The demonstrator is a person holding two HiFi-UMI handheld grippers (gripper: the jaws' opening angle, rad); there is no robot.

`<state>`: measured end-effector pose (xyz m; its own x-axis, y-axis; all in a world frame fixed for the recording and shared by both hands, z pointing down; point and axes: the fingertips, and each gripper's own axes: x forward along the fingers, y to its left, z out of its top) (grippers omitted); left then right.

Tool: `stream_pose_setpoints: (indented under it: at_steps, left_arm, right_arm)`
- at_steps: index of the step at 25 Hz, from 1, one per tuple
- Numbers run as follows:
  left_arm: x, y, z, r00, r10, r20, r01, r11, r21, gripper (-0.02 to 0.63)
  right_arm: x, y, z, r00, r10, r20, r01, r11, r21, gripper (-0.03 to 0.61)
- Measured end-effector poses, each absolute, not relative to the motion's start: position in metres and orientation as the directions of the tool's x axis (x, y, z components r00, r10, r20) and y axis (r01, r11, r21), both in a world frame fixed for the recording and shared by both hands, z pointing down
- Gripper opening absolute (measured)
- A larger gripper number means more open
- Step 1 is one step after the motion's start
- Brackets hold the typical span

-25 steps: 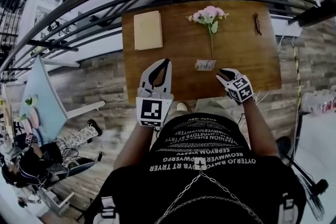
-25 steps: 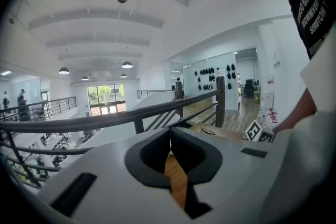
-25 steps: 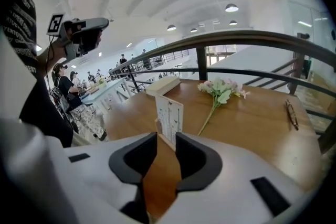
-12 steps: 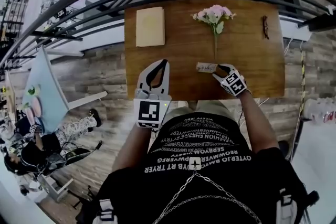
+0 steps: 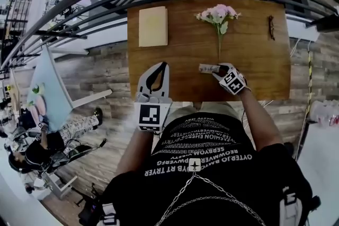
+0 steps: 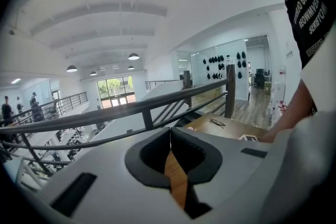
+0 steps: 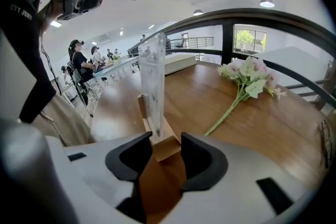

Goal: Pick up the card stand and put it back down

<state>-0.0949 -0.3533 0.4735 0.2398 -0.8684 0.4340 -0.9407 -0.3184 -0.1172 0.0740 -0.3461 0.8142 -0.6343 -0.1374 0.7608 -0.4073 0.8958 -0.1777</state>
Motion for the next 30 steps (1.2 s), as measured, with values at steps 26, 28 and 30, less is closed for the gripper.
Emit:
stream_pose_setpoints:
  at_steps: [26, 28, 30]
  left_arm:
    - [-0.111, -0.315, 0.466, 0.252, -0.875, 0.413, -0.938, -0.326, -0.118, 0.028]
    - [-0.113, -0.310, 0.465, 0.256, -0.878, 0.404, -0.939, -0.326, -0.114, 0.028]
    - [-0.115, -0.305, 0.464, 0.262, -0.880, 0.396, -0.938, -0.328, -0.110, 0.028]
  right_arm:
    - [0.085, -0.352, 0.757, -0.695, -0.257, 0.672, -0.590, 0.738, -0.328, 0.155]
    - [0.083, -0.351, 0.745, -0.693, -0.272, 0.668, -0.596, 0.737, -0.318, 0.155]
    - [0.079, -0.350, 0.730, -0.695, -0.285, 0.660, -0.602, 0.732, -0.318, 0.155]
